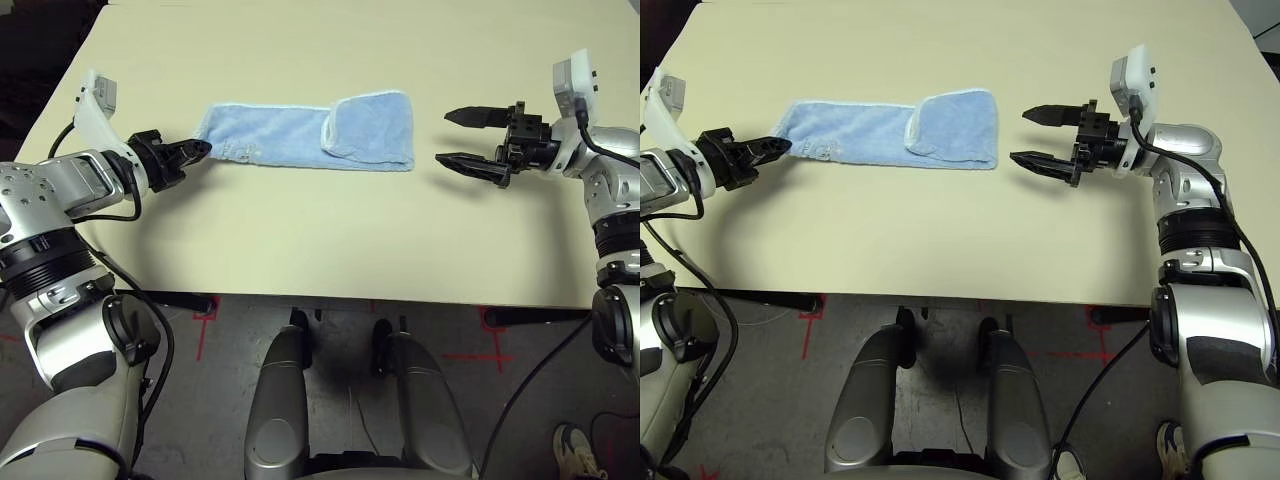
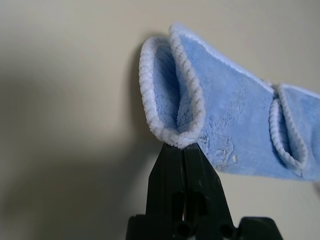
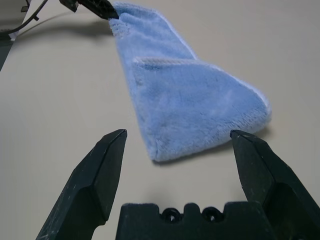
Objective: Fold the towel and set it aside.
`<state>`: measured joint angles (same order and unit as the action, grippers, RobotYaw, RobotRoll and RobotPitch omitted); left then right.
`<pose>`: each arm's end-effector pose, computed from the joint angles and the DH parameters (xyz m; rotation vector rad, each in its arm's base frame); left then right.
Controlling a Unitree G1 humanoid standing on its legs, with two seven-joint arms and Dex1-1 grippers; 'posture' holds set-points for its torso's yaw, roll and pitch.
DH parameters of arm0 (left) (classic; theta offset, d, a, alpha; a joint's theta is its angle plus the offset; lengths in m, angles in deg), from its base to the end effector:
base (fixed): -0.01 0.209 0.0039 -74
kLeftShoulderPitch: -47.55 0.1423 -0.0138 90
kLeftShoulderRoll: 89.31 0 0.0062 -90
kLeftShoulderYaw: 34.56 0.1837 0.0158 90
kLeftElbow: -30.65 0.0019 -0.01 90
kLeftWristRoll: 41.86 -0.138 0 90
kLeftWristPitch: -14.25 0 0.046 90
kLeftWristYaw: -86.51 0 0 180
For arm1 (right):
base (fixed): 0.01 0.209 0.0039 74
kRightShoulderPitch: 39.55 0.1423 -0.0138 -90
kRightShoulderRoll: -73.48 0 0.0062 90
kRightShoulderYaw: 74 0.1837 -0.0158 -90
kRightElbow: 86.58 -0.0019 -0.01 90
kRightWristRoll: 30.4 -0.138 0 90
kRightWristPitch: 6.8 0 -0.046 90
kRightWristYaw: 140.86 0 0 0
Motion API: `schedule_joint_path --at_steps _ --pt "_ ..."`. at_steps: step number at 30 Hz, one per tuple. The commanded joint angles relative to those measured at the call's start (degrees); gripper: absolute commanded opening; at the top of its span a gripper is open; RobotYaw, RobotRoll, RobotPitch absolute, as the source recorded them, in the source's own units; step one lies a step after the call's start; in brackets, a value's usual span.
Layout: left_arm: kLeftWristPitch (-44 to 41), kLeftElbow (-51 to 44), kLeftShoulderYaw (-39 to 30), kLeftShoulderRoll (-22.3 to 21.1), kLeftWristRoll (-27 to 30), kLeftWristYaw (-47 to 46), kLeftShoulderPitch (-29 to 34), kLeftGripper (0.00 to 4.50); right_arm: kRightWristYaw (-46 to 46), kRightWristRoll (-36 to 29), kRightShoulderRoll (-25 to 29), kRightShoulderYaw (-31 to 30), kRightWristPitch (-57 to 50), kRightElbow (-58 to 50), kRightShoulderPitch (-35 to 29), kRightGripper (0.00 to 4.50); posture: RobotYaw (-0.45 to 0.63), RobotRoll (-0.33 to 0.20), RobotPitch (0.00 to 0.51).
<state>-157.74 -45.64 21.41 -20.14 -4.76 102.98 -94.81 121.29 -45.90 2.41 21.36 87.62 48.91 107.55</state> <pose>0.2730 0.2965 0.2549 -0.5032 0.3445 -0.2940 0.3388 -0.2705 0.2336 -0.3794 -0.1894 1.1735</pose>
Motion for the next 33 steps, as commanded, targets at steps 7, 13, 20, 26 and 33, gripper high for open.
schedule_joint_path --at_steps 7,13,20,26,33 --pt "3.91 -0.63 7.72 -4.42 0.99 7.52 -2.33 0.03 0.74 0.63 0.63 -0.48 1.04 2.62 0.07 4.5 0.15 0.0 0.313" --pt "1.41 -2.73 12.47 0.17 5.08 11.42 -11.72 0.03 0.59 0.85 0.83 -0.34 1.0 2.63 -0.01 4.5 0.14 0.0 0.313" --pt "1.36 -5.26 16.99 4.79 7.78 14.61 -17.4 0.03 0.29 0.66 1.61 0.03 0.8 1.87 -0.52 4.5 0.13 0.0 0.309" --pt "3.04 -5.27 20.35 8.94 7.68 15.87 -18.25 0.03 -0.43 0.68 2.26 0.29 1.0 2.1 -0.66 4.5 0.12 0.0 0.305" --pt "6.84 -3.48 24.58 13.81 5.89 16.37 -18.11 0.03 -1.15 0.55 2.6 0.43 1.14 2.2 -0.64 4.5 0.12 0.0 0.302"
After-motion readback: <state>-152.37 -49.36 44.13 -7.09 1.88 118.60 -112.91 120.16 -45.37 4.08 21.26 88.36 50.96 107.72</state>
